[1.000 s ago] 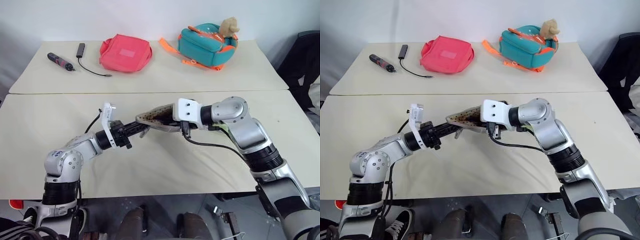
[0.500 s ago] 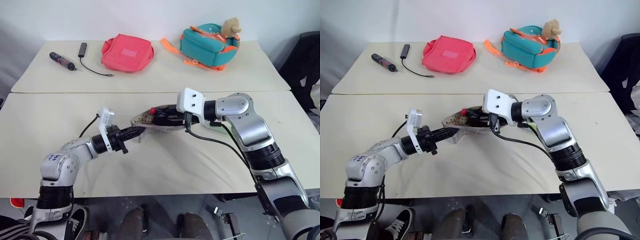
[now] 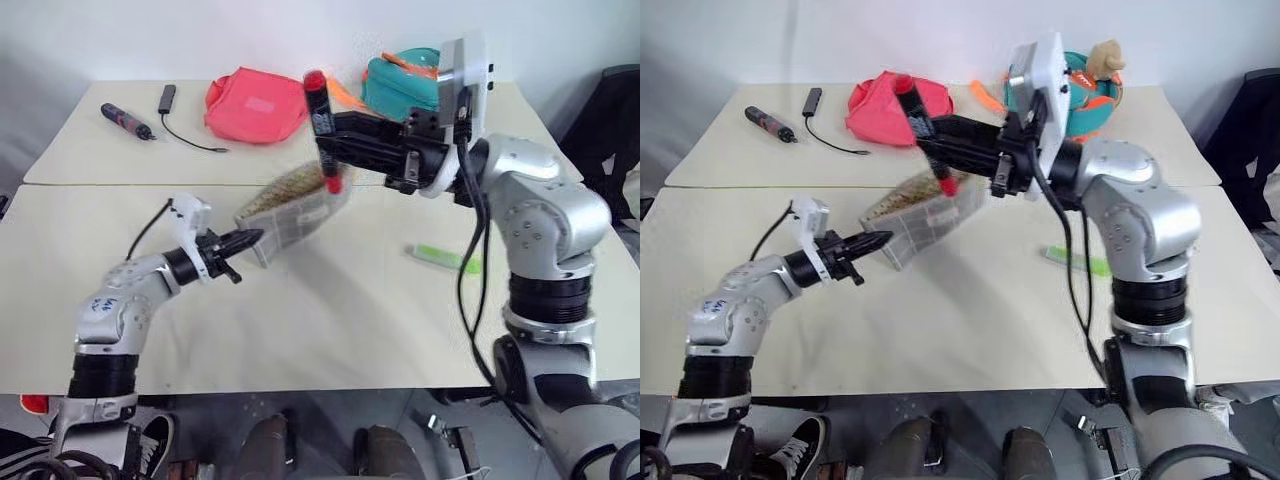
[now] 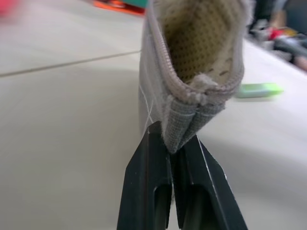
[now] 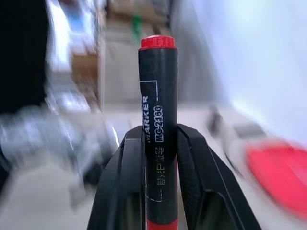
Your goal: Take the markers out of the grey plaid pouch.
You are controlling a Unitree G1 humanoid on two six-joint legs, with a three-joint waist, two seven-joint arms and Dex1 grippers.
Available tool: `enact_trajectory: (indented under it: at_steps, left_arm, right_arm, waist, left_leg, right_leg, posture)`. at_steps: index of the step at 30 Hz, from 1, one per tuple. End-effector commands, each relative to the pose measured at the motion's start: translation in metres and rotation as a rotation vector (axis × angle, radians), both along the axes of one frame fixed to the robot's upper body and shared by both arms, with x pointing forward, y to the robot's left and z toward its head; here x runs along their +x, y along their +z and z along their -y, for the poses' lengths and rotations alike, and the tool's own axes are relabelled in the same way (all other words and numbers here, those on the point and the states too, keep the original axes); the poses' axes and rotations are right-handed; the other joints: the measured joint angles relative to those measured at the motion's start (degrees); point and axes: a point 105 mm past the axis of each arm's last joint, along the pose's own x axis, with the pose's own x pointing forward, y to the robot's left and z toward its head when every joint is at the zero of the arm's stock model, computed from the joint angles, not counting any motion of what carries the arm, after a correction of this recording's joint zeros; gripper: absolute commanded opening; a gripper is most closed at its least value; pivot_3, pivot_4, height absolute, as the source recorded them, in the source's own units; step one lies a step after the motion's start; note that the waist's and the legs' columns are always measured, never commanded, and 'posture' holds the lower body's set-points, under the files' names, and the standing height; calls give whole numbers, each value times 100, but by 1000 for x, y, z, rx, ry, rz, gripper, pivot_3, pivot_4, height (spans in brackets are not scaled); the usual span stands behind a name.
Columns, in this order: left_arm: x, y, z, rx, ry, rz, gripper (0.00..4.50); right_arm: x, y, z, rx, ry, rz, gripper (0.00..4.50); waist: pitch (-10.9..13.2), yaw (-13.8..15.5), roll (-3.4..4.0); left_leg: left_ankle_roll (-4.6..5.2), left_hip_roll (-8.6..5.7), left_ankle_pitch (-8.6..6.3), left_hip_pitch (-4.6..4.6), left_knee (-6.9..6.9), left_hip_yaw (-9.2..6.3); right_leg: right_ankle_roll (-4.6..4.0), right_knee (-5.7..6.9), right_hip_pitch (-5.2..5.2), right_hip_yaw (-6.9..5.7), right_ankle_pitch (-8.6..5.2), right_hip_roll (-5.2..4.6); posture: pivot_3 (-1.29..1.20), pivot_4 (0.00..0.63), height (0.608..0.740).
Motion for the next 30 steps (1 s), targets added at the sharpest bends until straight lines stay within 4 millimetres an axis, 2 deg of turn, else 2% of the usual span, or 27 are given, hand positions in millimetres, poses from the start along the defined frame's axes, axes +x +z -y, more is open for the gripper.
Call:
enact_trajectory:
  at_steps: [1,4,5,7,10,13,16,19,22,24,28,30]
  left_arm:
    - [0,15,-9,31,30,80,0]
    - [-2,10,-6,35,38,83,0]
    - [-3,9,-5,31,39,82,0]
    - [-3,8,-3,27,40,82,0]
    - [-2,9,-1,8,38,80,0]
    - [-2,10,0,21,34,89,0]
    - [-2,12,1,16,34,91,0]
    - [-4,10,3,17,28,89,0]
    - [-3,19,-1,-50,44,109,0]
    - [-2,26,-4,-126,51,104,0]
    - [-4,41,0,-213,52,72,0]
    - [0,50,-8,-316,100,-8,0]
  right_arm:
    - [2,-58,32,-374,-77,-3,545]
    - [2,-106,47,-562,-117,-14,545]
    - [2,-116,50,-596,-127,-9,545]
    - [2,-126,54,-643,-125,1,545]
    - [13,-149,63,-727,-177,26,545]
    - [20,-159,68,-724,-201,12,545]
    - [27,-161,70,-704,-232,16,1572]
    - [24,-166,65,-635,-213,-57,2620]
    - [29,-144,48,-504,-229,10,3701]
    - [26,-134,39,-415,-191,-35,4425]
    - [27,-91,23,-121,-169,-58,4470]
    - [22,-80,17,-65,-136,-70,4470]
  waist:
    - [-2,19,-3]
    - [-3,1,-5]
    - [-3,-33,-4]
    - [-2,-73,-4]
    - [-2,-80,-5]
    - [-1,-53,-7]
    - [2,-33,-12]
    - [2,-41,-12]
    - [2,-45,-12]
    - [2,-56,-12]
    - [5,-57,-17]
    - [6,-40,-20]
  left_leg:
    - [5,-1,-5,0,0,5]
    - [12,3,-17,0,-3,31]
    - [17,6,-14,0,-4,33]
    - [33,13,-4,1,-8,49]
    - [33,20,-2,5,-3,56]
    - [35,17,-1,9,7,55]
    - [11,17,-13,9,13,52]
    - [10,16,-13,9,14,52]
    - [18,17,-7,9,13,49]
    - [35,19,4,8,12,49]
    - [37,21,5,8,11,47]
    - [38,20,6,8,12,43]
  right_leg:
    - [3,-5,0,1,2,-2]
    - [11,-10,1,7,6,-2]
    - [11,-9,0,7,6,-1]
    - [11,-8,-5,6,6,1]
    - [11,-4,-7,2,6,3]
    - [11,-13,-4,3,6,-4]
    - [12,-12,-1,2,6,-6]
    - [14,-11,-1,3,10,-7]
    - [13,-8,-3,2,11,-4]
    - [12,-7,-4,1,11,-2]
    - [11,2,-2,0,12,1]
    - [12,6,0,0,13,0]
  posture:
    - [0,150,740]
    - [0,150,740]
    - [0,150,740]
    - [0,150,740]
    - [0,150,740]
    - [0,150,740]
    - [0,150,740]
    - [0,150,740]
    - [0,150,740]
    - [0,150,740]
    - [0,150,740]
    - [0,150,740]
